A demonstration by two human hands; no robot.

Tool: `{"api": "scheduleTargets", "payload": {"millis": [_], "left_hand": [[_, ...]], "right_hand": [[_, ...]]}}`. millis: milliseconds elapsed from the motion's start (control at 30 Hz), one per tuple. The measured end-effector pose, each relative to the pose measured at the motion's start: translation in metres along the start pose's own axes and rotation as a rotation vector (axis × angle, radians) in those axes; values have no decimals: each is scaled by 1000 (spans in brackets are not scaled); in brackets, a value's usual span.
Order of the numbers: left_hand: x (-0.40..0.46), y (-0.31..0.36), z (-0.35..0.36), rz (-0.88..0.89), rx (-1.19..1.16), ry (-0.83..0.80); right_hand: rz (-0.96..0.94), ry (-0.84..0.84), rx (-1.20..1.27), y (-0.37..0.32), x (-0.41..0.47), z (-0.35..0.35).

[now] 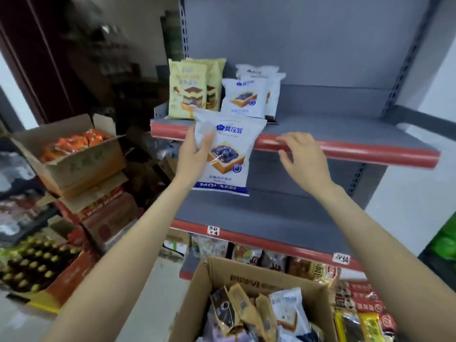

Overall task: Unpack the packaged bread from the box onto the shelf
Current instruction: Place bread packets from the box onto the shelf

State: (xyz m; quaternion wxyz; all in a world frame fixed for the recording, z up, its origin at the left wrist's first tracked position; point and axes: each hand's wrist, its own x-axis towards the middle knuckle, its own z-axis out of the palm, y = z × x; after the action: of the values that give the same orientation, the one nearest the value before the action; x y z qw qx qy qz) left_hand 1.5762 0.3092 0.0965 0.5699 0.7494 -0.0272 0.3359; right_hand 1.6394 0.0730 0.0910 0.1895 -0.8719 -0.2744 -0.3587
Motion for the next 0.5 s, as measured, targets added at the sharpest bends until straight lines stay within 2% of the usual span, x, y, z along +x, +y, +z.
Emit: {"api": "scheduleTargets", "payload": {"millis": [100, 267, 500], "left_hand": [[45, 15, 10, 19, -73, 61], [118, 44, 40, 111, -90, 171], [158, 19, 95, 87, 23, 118]], "right_hand": [[33, -103, -158, 14, 25, 9], [0, -20, -291, 22, 39, 17], [-61, 18, -297, 35, 38, 24]]}}
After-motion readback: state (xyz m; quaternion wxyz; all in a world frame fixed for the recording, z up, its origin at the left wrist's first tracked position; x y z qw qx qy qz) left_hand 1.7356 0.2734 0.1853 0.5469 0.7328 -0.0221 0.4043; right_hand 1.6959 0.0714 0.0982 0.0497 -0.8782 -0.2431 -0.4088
